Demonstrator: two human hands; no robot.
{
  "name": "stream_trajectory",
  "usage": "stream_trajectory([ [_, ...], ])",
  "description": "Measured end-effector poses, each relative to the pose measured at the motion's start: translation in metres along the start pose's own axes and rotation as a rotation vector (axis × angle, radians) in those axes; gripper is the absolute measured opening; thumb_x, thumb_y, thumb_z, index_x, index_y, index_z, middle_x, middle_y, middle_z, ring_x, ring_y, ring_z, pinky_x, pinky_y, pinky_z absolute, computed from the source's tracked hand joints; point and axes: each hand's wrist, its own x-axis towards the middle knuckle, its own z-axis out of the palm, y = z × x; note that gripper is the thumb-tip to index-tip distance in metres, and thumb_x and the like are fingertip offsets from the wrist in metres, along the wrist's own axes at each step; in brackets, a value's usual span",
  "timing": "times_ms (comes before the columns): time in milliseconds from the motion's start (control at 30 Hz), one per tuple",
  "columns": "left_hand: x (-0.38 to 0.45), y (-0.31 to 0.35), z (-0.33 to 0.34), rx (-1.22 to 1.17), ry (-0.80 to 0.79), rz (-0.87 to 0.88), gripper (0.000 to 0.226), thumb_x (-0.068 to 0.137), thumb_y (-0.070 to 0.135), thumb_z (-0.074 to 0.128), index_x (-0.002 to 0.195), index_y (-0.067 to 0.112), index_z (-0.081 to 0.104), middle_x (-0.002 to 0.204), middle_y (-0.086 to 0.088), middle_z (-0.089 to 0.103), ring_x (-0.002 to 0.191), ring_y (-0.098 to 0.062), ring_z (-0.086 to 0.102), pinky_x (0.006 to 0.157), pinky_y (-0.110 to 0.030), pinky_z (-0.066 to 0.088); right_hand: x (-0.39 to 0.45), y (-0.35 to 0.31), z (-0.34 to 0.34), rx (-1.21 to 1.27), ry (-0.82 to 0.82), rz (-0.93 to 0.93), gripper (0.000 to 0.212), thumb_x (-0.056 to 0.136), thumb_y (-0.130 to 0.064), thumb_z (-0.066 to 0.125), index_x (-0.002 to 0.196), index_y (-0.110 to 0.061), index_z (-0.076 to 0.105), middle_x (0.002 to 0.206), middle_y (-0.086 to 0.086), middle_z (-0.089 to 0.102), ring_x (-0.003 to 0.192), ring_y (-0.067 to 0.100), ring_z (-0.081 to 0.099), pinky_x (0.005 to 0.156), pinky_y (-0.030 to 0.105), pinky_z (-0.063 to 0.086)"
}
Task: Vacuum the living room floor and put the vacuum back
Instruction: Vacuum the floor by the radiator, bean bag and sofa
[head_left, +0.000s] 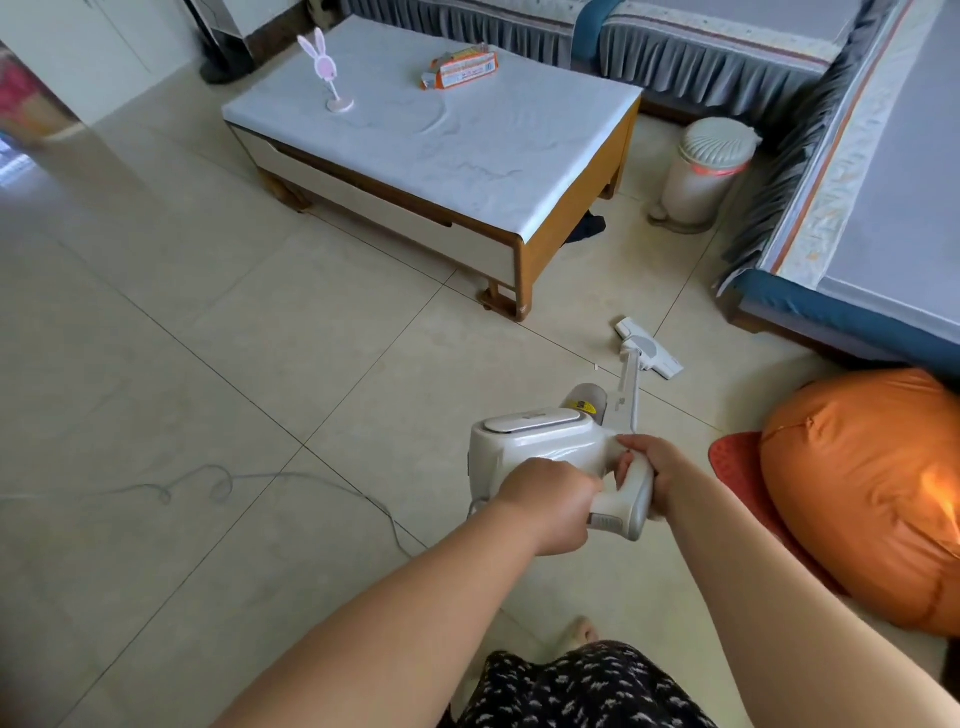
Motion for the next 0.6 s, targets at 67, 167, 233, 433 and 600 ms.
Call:
stream_trajectory([
  [67,-0.017,-0.006,0.001,0.006,0.011,0.017,0.019,0.083,0.013,0.054,0.102,0.017,0.058,0.086,-0.006,0.059,0.071,-0.027,0.047,0.06,-0.03,0.034,-0.008,0.016,0.004,0.022,-0.02,-0.002,0.018,0.087,-0.017,0.062,0.075,-0.01,0.05,0.041,0.0,0.047,0.029,0.008,0.045,0.04,0.014,0.043],
  [167,-0.039,-0.018,0.003,0.015,0.027,0.024,0.019,0.083,0.015,0.055,0.102,0.018,0.058,0.087,-0.005,0.061,0.07,-0.026,0.048,0.059,-0.03,0.033,-0.018,0.039,0.016,0.026,-0.031,-0.006,0.017,0.088,-0.018,0.06,0.076,-0.01,0.05,0.039,-0.001,0.046,0.028,0.008,0.045,0.038,0.014,0.042],
  [233,-0.059,-0.031,0.008,0.019,0.032,0.028,0.024,0.083,0.015,0.054,0.106,0.018,0.059,0.088,-0.005,0.062,0.07,-0.026,0.048,0.06,-0.03,0.033,-0.026,0.06,0.029,0.031,-0.031,-0.011,0.017,0.088,-0.018,0.06,0.076,-0.01,0.05,0.04,-0.001,0.047,0.028,0.008,0.045,0.037,0.014,0.043],
  [433,-0.129,-0.071,0.028,0.041,0.019,0.044,0.025,0.083,0.015,0.054,0.107,0.018,0.058,0.09,-0.006,0.063,0.076,-0.028,0.056,0.06,-0.03,0.034,-0.041,0.134,0.068,0.058,-0.052,-0.006,0.019,0.089,-0.017,0.06,0.076,-0.01,0.049,0.041,0.0,0.047,0.029,0.008,0.045,0.038,0.013,0.042],
  [600,-0.182,-0.103,0.047,0.059,0.004,0.047,0.021,0.082,0.013,0.054,0.102,0.018,0.057,0.09,-0.008,0.063,0.077,-0.03,0.057,0.061,-0.029,0.033,-0.045,0.192,0.1,0.076,-0.063,0.007,0.019,0.087,-0.017,0.062,0.076,-0.009,0.049,0.043,0.0,0.048,0.03,0.009,0.046,0.039,0.014,0.043],
])
